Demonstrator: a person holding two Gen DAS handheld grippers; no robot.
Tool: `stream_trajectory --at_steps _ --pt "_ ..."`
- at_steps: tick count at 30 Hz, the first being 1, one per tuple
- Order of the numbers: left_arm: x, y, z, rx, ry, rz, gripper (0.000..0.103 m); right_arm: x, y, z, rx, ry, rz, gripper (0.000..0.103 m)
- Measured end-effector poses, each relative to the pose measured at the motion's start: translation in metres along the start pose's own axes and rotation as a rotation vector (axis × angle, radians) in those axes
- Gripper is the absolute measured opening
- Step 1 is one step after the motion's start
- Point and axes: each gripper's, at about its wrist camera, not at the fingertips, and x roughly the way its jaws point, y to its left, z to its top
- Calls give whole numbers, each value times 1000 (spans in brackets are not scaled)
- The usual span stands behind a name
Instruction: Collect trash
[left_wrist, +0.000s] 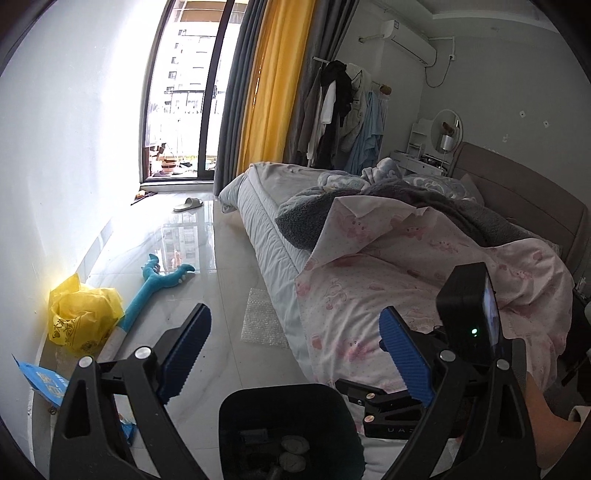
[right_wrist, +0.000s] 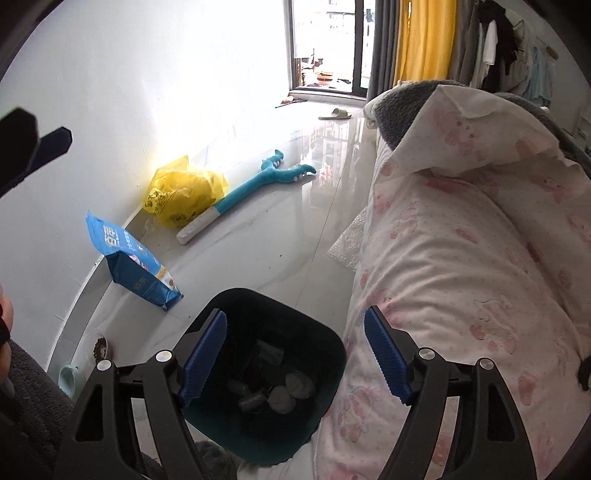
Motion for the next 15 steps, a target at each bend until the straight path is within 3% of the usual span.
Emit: stream_trajectory --at_steps 15 --pt "34 -54 7 56 20 -92 96 -49 -89 -17 145 -123 -105 79"
